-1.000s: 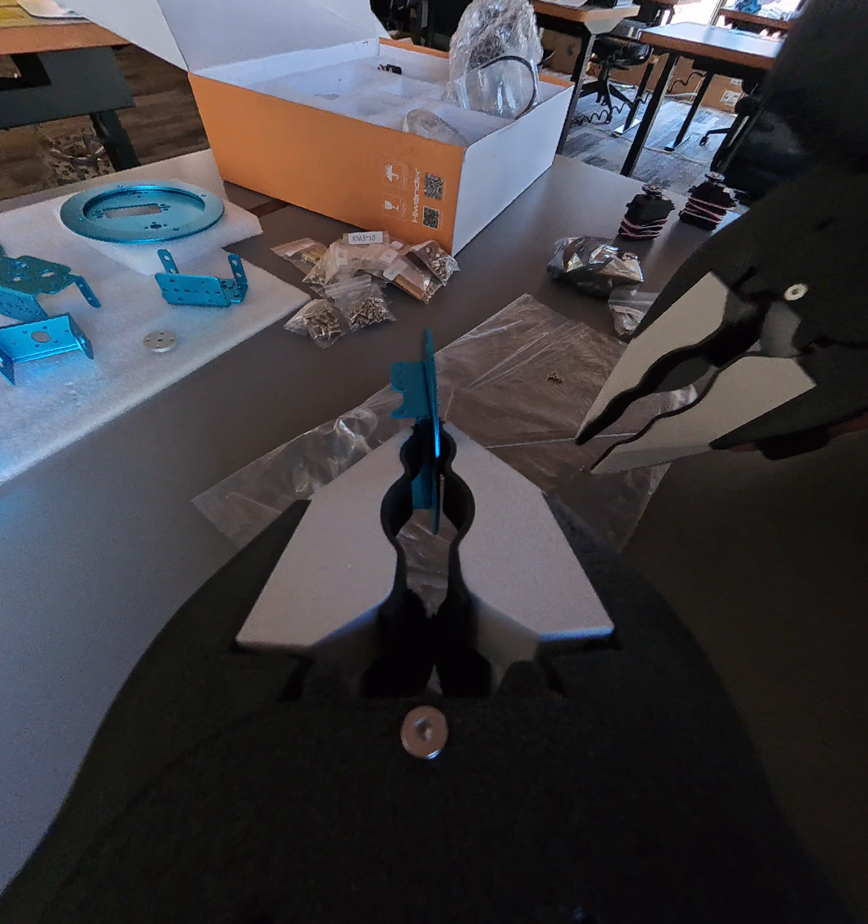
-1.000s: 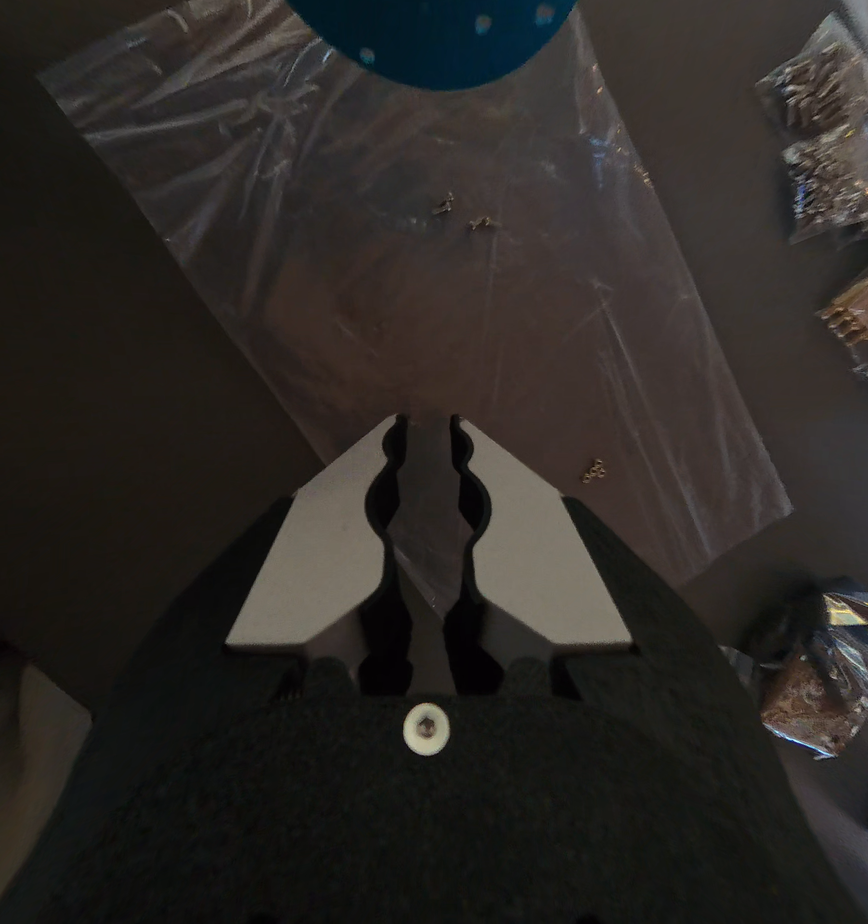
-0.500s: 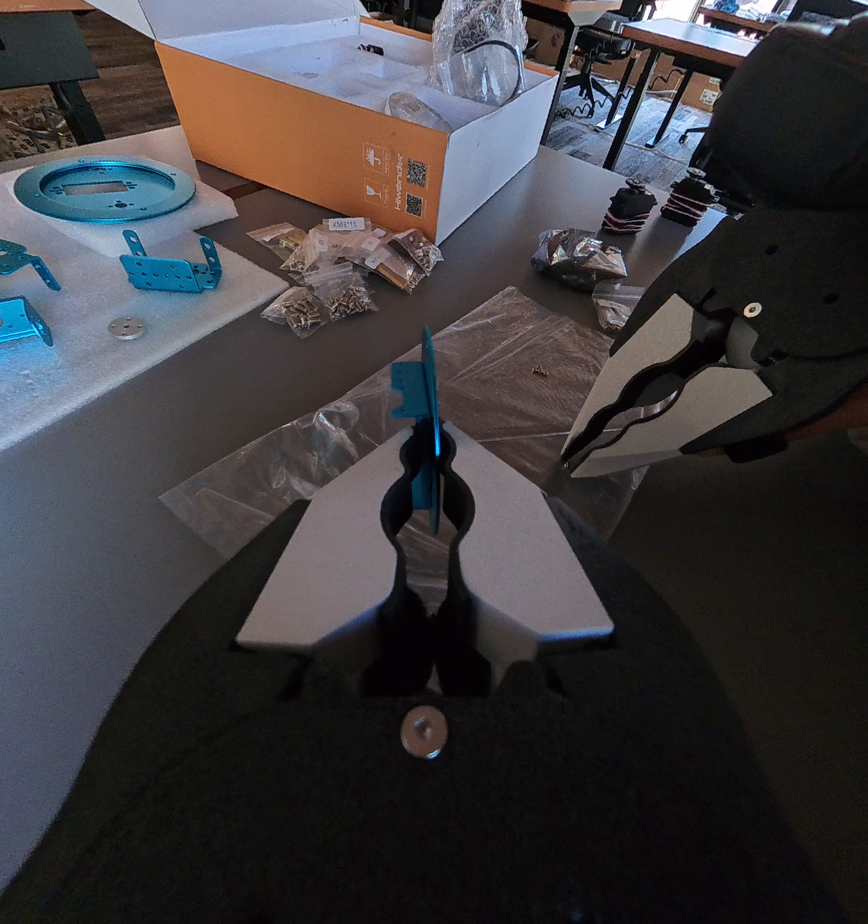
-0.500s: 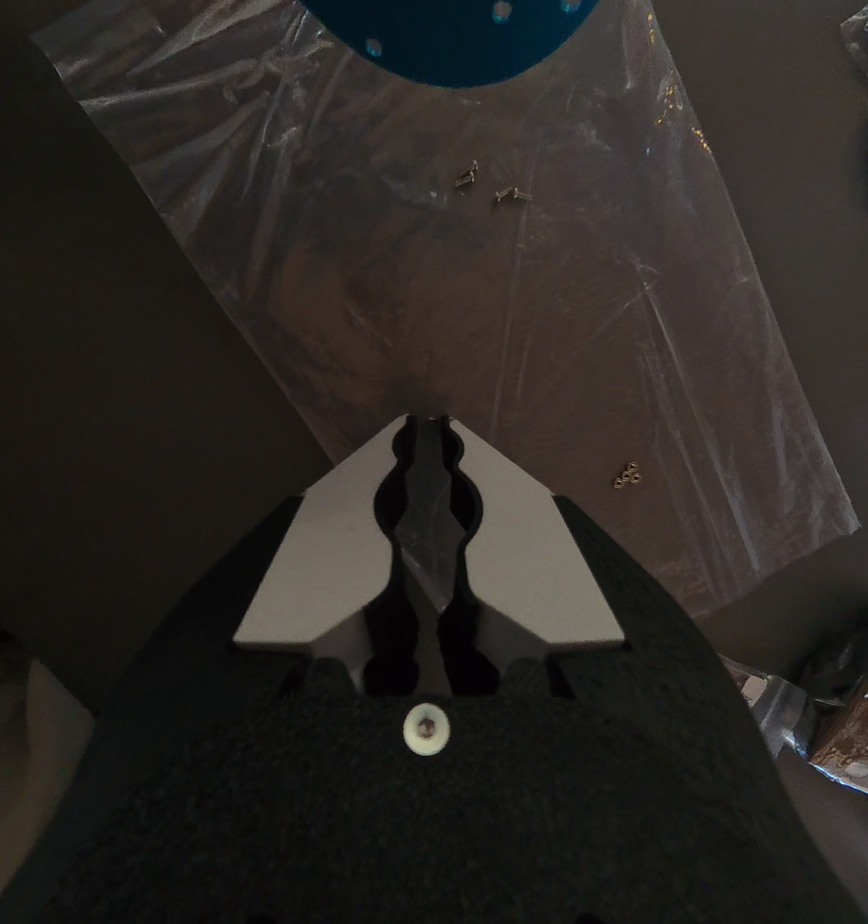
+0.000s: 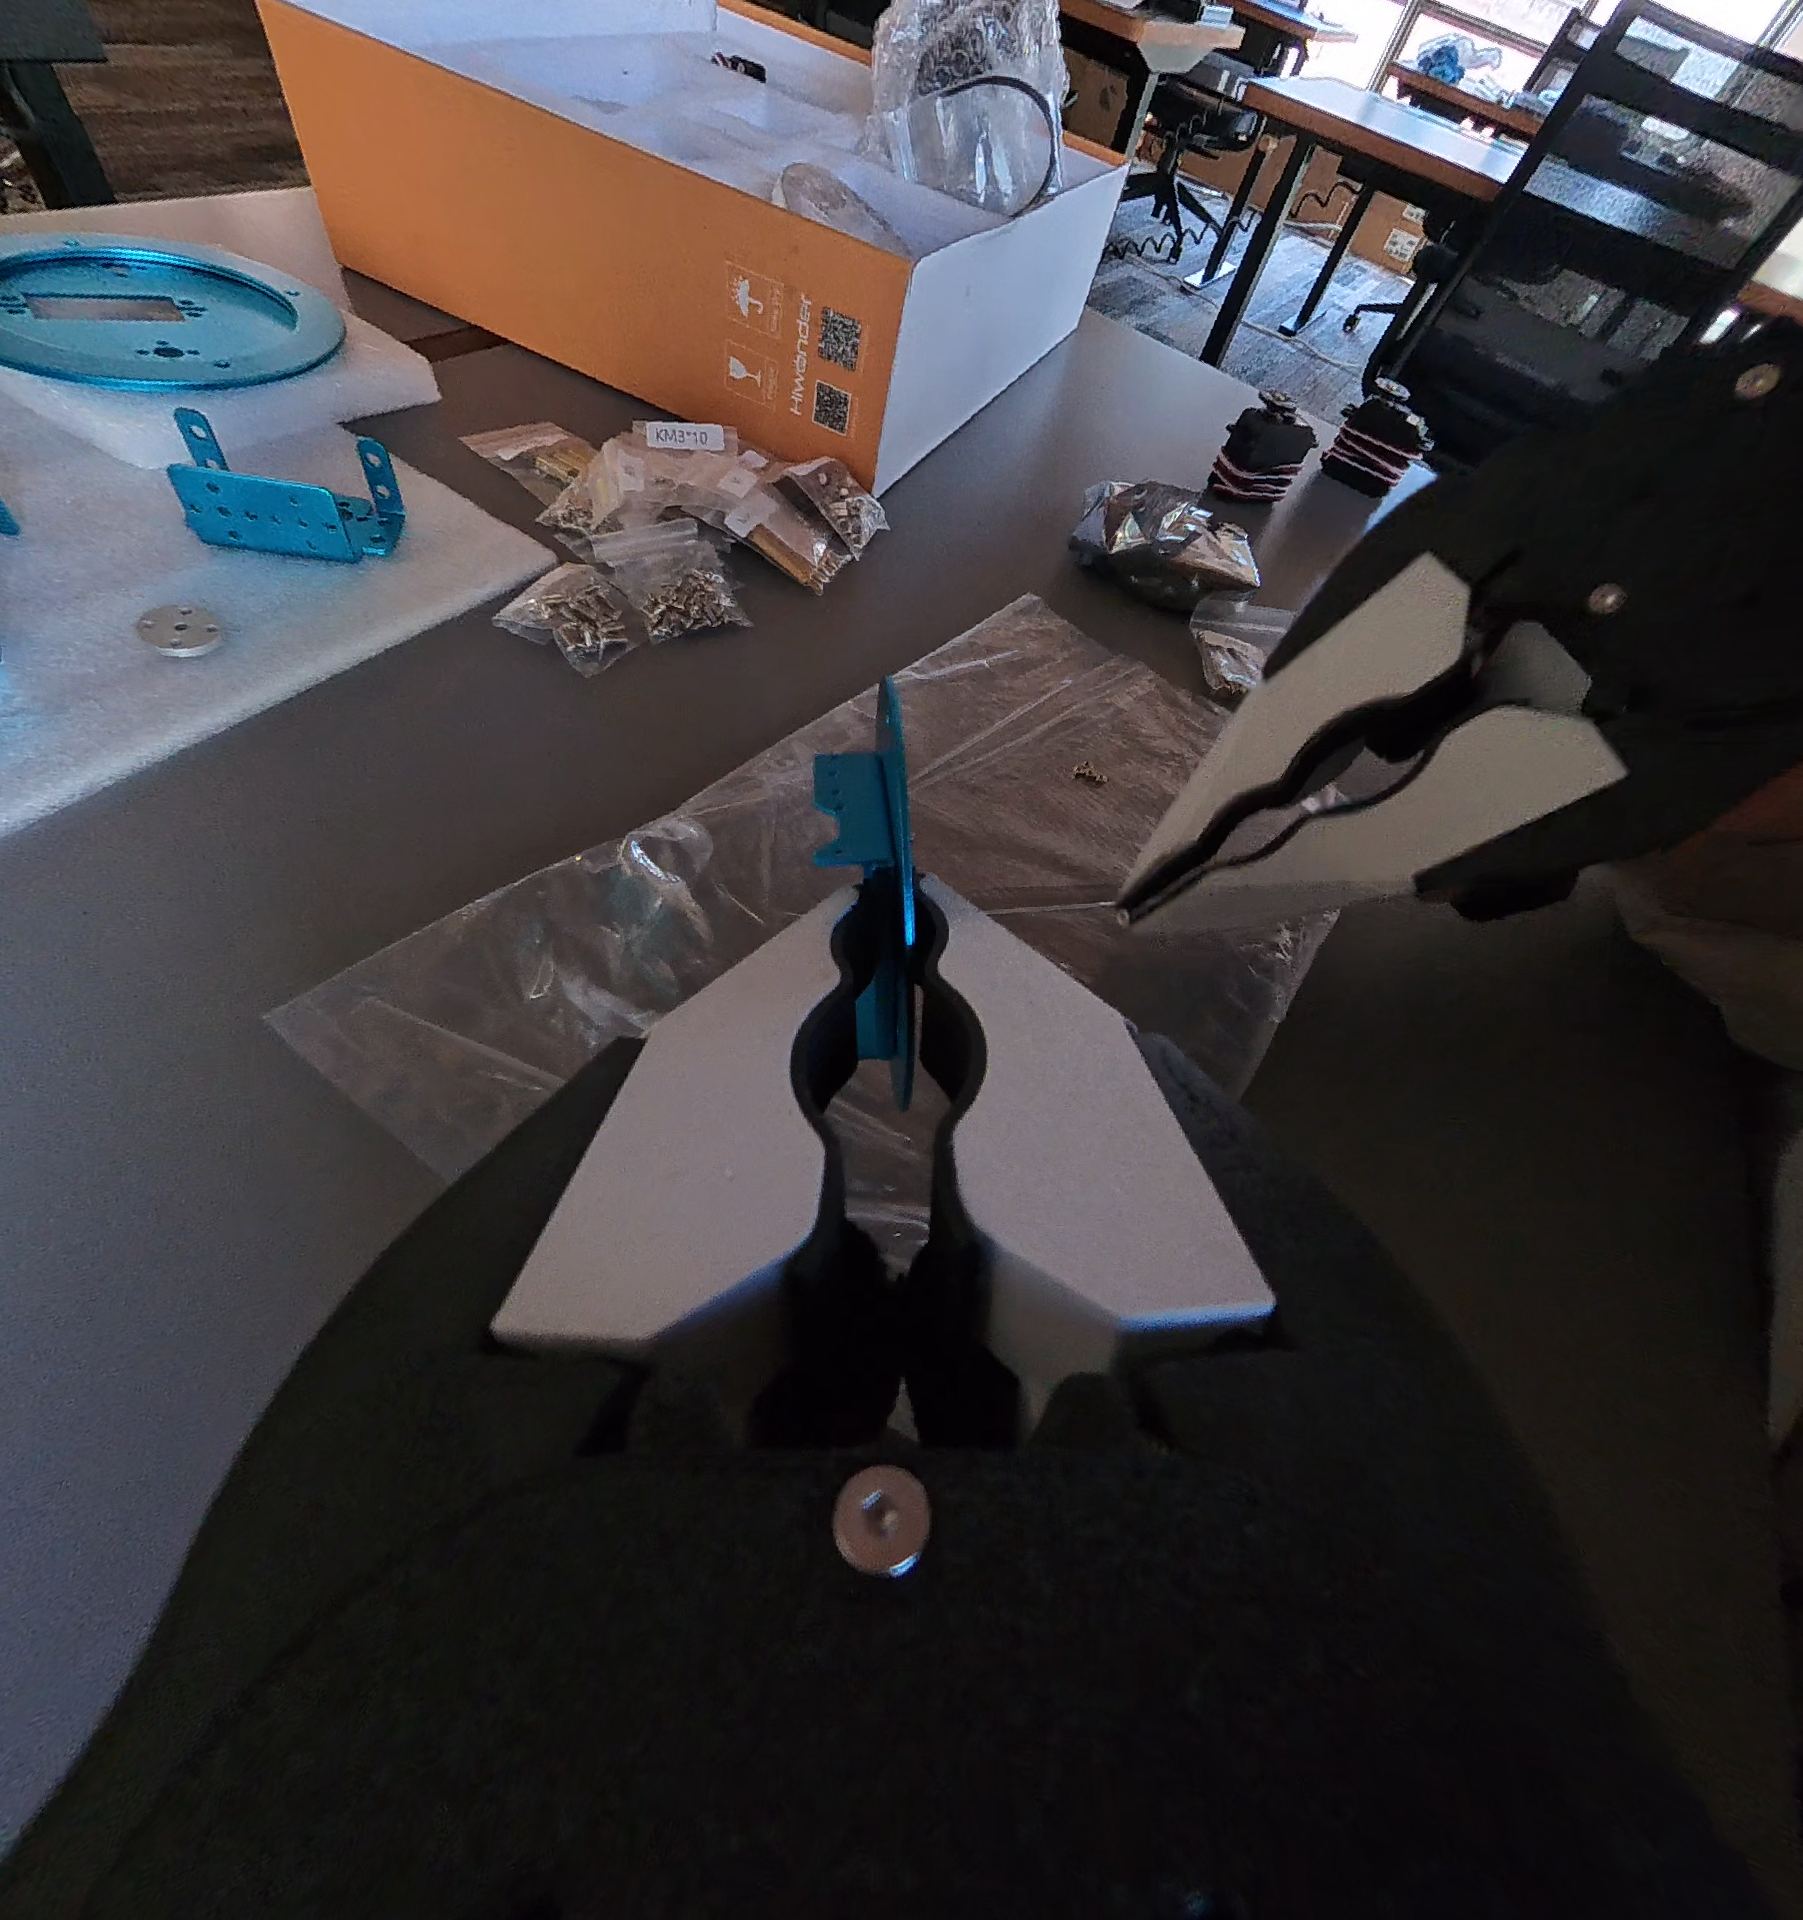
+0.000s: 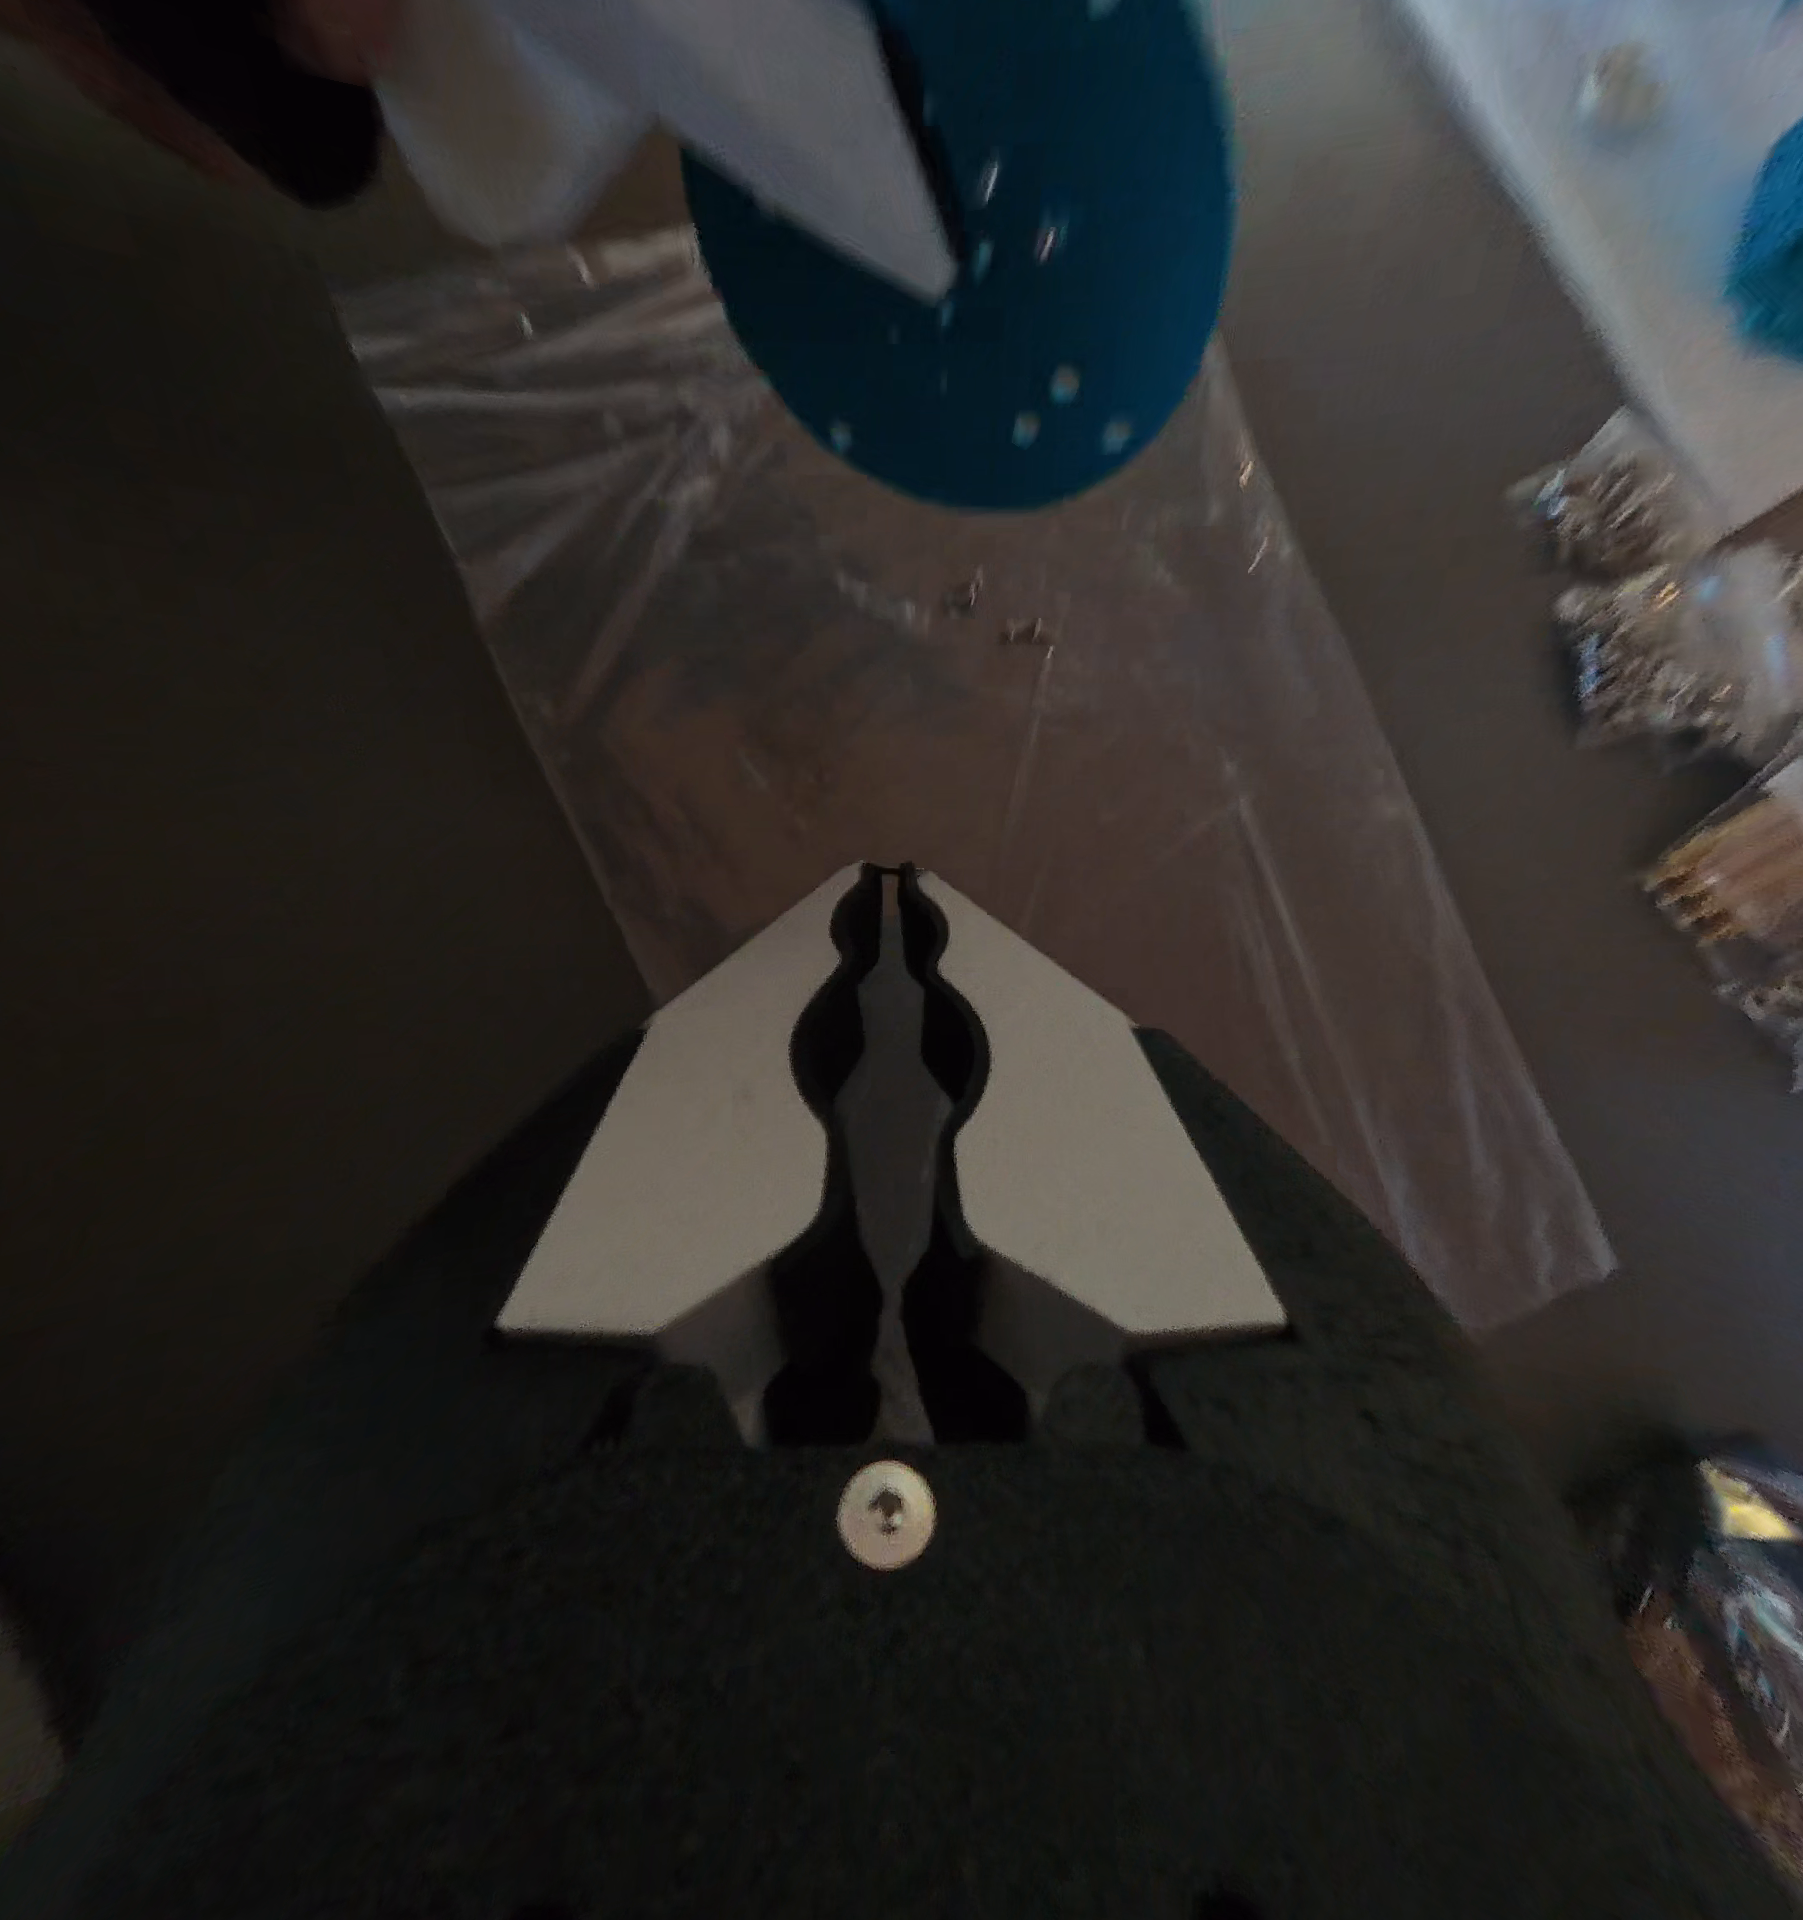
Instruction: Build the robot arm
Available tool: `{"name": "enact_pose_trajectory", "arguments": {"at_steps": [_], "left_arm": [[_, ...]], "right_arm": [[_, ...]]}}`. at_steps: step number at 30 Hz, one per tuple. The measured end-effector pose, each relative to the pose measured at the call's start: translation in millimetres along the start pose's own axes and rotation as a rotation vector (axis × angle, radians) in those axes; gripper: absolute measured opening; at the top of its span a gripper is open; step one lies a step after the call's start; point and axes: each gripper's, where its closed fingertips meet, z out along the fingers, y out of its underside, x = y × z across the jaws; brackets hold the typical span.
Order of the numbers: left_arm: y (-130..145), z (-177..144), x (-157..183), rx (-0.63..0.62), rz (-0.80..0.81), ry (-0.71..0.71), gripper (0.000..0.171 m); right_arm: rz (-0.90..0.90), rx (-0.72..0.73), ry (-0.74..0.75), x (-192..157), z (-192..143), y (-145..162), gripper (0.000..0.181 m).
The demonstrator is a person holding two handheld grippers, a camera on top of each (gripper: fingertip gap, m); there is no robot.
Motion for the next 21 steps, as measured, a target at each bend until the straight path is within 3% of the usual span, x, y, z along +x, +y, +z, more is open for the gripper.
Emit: {"name": "enact_pose_trajectory", "arguments": {"at_steps": [3,7,9,15,21], "left_arm": [[1.1,1.1,2.7,-0.002,0.027,0.007,0.002],[-0.6,2.1,12.1,0.011,0.107,0.024,0.002],[-1.1,2.5,16.4,0.015,0.153,0.024,0.002],[1.7,5.2,21.7,0.004,0.215,0.015,0.002],[3.2,6.2,22.7,-0.003,0.218,0.017,0.002]], "right_arm": [[0.056,0.19,-0.049,1.9,-4.9,-24.8,0.002],[0.336,0.416,-0.383,-10.1,-18.5,-61.5,0.002],[0.459,0.448,-0.53,-10.6,-21.0,-69.0,0.002],[0.629,0.436,-0.727,-2.0,-18.1,-70.6,0.001],[0.718,0.432,-0.803,-1.9,-12.5,-72.8,0.001]]}}
